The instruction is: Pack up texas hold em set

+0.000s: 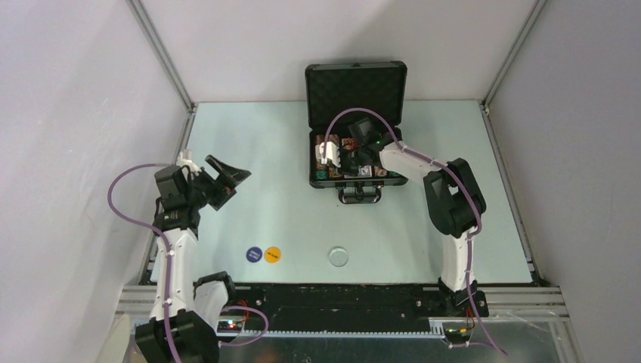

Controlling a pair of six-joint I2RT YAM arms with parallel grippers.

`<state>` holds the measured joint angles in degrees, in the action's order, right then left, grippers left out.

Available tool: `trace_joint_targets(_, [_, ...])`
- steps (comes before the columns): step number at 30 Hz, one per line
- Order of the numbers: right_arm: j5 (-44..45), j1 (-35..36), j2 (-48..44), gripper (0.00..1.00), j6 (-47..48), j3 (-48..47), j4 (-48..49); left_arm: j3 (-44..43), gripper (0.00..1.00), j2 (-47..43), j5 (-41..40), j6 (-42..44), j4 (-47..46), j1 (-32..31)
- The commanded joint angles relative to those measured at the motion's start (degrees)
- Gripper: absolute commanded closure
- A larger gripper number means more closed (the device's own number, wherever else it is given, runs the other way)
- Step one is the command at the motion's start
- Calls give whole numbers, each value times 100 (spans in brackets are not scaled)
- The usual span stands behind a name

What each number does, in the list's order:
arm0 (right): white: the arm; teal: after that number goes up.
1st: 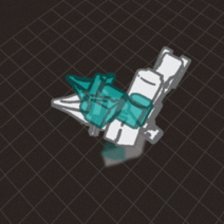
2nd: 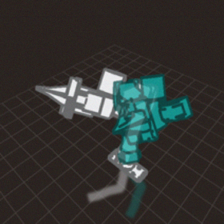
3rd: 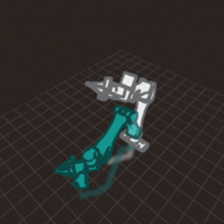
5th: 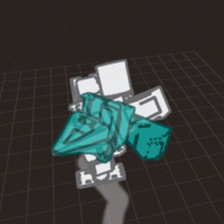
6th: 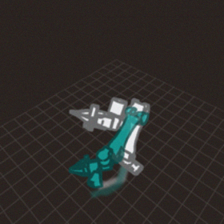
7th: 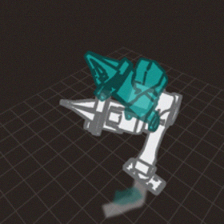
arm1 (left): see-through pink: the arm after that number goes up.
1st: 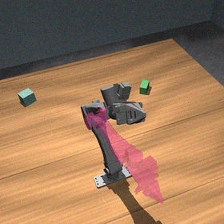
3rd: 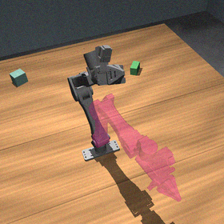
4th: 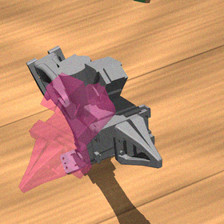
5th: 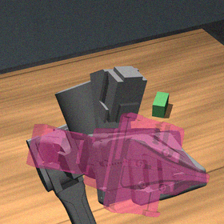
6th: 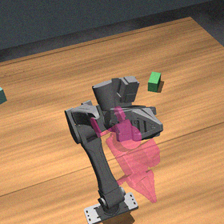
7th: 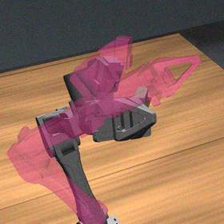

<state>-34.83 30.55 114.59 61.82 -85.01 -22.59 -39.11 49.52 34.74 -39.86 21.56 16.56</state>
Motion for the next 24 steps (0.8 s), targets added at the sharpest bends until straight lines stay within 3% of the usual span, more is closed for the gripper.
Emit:
trace_joint_targets(1, [352,62,111,100,214,-216,293,40,2,18,80,133,-135,40])
trace_joint_targets(12, [748,140,184,100,300,-120,596,53,2,23,81,145,-135,41])
trace_joint_targets(24, [754,126,133,78,187,14,793,53,2,24,85,145,-140,38])
